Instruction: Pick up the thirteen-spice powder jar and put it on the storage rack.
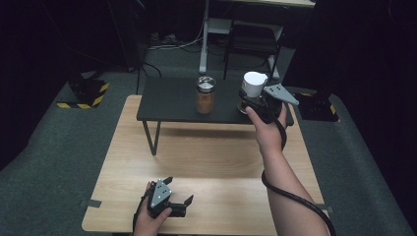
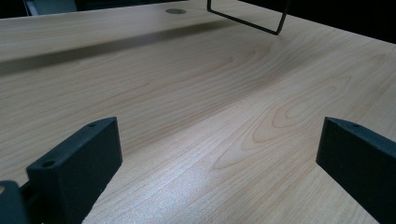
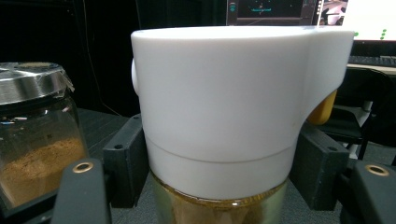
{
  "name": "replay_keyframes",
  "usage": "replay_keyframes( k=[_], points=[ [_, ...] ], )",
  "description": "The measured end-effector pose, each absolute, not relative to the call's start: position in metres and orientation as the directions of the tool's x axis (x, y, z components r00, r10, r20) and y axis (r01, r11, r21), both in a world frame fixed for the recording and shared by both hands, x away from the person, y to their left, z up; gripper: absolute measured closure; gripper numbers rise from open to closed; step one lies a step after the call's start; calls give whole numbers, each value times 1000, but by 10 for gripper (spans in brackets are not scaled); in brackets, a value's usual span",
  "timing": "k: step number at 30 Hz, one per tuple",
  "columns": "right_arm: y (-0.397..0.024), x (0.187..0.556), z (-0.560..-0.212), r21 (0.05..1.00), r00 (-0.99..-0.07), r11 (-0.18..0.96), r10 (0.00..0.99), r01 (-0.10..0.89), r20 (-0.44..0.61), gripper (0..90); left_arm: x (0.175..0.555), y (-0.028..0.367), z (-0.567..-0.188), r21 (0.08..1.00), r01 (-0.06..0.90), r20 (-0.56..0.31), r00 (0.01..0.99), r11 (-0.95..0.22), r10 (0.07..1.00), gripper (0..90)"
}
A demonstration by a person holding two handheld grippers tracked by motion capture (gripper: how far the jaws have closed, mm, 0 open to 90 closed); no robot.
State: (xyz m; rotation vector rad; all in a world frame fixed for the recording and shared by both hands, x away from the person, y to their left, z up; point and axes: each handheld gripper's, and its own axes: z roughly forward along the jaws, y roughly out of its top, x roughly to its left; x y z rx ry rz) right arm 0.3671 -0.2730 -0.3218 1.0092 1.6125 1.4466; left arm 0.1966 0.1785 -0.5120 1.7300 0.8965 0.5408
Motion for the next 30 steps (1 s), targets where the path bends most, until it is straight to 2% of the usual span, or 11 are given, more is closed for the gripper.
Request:
replay_keyframes(
  k=[10,15,16,17,18,19,30],
  points=[
    [-273,367,-318,994,-422,48,907,98,-2,284,197,180,-513,941,304,-78,618,-146,783,5],
    [-279,369,-319,992,-443,24,896,127,35,147,197,180,-513,941,305,-78,618,-148,782,5],
    [-279,369,-319,992,-443,24,896,127,35,147,197,180,-513,941,305,-78,618,-148,782,5],
    [-280,370,-322,991,-445,17,894,132,44,72,197,180,-513,941,305,-78,618,-147,782,5],
    [-280,370,-322,991,-445,17,894,132,44,72,197,180,-513,941,305,-78,618,-147,782,5],
    [-280,369,-323,991,-448,21,893,130,39,1,197,180,-513,941,304,-79,619,-146,782,5],
    [-284,355,-333,996,-459,23,889,84,18,1,198,180,-513,941,303,-75,622,-151,779,5]
  ],
)
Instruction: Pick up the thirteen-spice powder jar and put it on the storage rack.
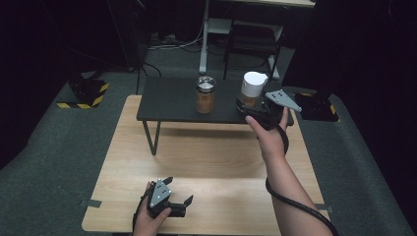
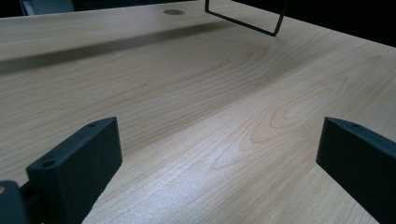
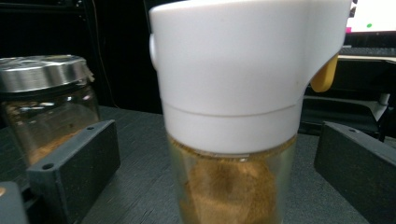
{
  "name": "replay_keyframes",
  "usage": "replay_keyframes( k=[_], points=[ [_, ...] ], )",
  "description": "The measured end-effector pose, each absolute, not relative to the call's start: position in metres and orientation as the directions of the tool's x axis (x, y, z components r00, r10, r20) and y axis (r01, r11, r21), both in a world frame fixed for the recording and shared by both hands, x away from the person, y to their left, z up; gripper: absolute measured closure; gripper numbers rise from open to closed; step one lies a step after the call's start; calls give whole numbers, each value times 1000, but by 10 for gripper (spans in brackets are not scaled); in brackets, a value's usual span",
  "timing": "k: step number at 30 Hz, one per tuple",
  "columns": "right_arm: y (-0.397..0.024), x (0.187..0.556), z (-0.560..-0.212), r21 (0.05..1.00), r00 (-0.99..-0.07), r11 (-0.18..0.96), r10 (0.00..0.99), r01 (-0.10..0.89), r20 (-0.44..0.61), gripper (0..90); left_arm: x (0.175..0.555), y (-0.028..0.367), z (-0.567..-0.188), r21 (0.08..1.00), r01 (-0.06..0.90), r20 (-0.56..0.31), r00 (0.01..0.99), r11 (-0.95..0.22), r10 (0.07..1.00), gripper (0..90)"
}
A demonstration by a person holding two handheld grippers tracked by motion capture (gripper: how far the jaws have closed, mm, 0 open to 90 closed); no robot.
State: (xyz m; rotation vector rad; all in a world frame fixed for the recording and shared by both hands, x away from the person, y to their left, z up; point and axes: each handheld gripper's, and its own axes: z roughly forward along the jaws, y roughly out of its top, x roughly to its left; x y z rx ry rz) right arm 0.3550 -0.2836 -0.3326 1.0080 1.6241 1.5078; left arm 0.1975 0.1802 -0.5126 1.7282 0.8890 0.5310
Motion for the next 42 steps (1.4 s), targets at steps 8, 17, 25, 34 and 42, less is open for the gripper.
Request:
replay_keyframes(
  k=[8,17,25,34,42],
  points=[
    [-293,339,-341,999,-492,21,871,50,6,0,197,180,-512,940,302,-70,623,-158,779,5],
    [-304,319,-356,1000,-527,13,850,19,-1,1,198,179,-512,940,302,-68,624,-160,778,5],
    [-313,304,-370,1000,-549,-2,836,8,6,1,198,179,-512,940,303,-68,624,-161,779,5],
    [-327,281,-388,1000,-563,-4,826,-5,0,0,198,178,-511,939,304,-67,624,-163,779,5],
    [-340,259,-410,1000,-569,20,822,-6,-20,0,198,178,-511,939,302,-65,624,-164,779,5]
  ],
)
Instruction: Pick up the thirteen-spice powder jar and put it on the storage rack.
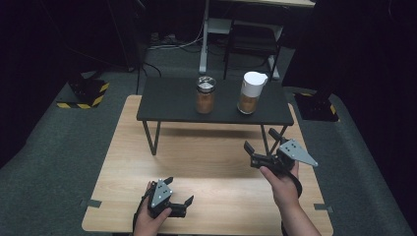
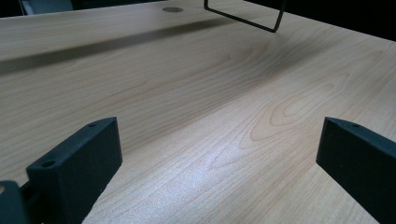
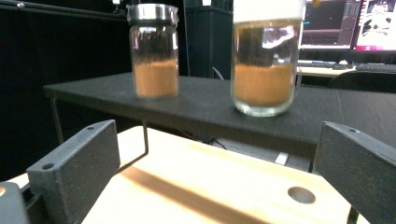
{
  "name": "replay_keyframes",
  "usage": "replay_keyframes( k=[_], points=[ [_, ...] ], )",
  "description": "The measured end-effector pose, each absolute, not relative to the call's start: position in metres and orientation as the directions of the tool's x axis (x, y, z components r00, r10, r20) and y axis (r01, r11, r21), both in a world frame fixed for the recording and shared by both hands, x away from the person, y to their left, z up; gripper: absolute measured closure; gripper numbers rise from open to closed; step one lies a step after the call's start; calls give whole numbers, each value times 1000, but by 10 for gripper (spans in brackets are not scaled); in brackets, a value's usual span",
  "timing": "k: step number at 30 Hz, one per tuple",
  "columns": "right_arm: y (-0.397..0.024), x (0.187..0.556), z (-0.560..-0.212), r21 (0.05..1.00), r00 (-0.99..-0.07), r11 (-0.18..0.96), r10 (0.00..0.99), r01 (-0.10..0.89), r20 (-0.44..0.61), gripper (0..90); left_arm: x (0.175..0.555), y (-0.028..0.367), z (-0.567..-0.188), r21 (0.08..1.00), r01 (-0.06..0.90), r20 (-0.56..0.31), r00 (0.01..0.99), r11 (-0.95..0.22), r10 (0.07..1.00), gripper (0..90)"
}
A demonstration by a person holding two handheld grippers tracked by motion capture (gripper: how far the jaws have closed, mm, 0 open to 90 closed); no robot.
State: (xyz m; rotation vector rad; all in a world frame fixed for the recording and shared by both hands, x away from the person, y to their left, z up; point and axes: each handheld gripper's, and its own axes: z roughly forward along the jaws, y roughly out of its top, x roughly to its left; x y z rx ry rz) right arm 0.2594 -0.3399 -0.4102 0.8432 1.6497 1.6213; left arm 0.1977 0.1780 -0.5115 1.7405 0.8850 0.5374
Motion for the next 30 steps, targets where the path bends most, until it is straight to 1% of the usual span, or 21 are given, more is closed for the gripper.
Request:
replay_keyframes(
  k=[13,30],
  points=[
    [-357,236,-444,998,-577,43,817,46,-9,0,197,177,-511,938,304,-62,619,-165,783,5],
    [-369,215,-484,980,-564,105,826,168,8,1,197,178,-512,940,301,-63,621,-164,781,5]
  ],
)
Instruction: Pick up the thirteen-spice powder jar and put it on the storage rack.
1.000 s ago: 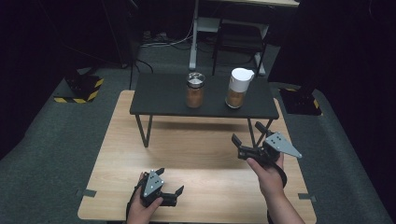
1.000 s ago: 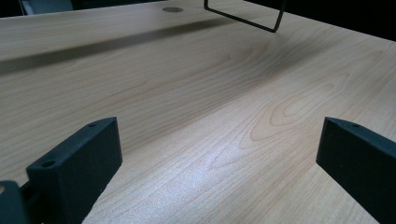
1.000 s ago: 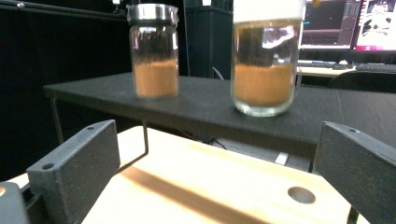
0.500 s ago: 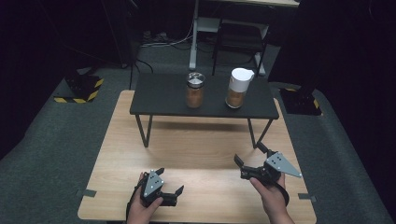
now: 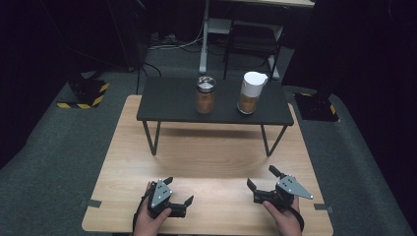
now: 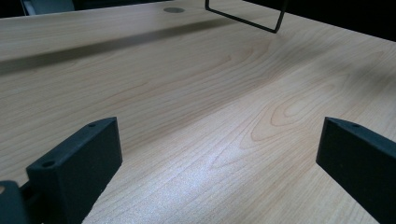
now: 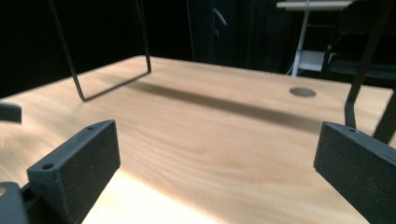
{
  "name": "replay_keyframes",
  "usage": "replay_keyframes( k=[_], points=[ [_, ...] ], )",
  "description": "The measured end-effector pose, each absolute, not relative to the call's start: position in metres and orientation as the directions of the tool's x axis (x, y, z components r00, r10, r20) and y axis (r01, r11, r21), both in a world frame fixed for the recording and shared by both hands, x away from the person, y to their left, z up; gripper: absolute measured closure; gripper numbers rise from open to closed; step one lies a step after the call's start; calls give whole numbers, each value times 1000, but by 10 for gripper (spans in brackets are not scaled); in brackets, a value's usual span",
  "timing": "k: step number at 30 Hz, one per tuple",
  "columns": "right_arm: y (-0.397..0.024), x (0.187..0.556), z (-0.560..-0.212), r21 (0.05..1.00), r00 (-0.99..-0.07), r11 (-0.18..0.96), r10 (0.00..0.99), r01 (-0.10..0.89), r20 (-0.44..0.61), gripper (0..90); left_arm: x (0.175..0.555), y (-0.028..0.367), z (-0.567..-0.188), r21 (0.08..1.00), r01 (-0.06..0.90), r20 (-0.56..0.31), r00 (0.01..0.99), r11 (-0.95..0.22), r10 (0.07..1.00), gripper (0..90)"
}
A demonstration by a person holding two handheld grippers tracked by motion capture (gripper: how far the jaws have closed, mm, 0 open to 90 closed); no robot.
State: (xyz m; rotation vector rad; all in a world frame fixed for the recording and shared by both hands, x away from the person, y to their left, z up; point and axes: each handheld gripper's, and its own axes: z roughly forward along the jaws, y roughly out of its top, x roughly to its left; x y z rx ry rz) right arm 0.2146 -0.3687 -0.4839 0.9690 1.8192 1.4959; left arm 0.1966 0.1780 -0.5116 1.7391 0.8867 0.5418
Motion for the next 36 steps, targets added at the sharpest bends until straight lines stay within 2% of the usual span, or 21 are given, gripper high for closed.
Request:
replay_keyframes(
  k=[8,24,31,36],
  points=[
    [-373,207,-493,954,-559,200,828,222,-43,1,197,179,-512,939,301,-64,624,-164,779,5],
    [-377,202,-487,909,-545,268,836,321,-54,2,199,178,-509,934,311,-64,633,-178,772,5],
    [-373,199,-487,903,-557,312,824,296,-102,4,200,176,-508,929,323,-65,623,-180,780,5],
    [-378,196,-491,918,-553,280,829,279,-85,1,199,173,-505,924,315,-37,634,-215,772,5]
  ],
)
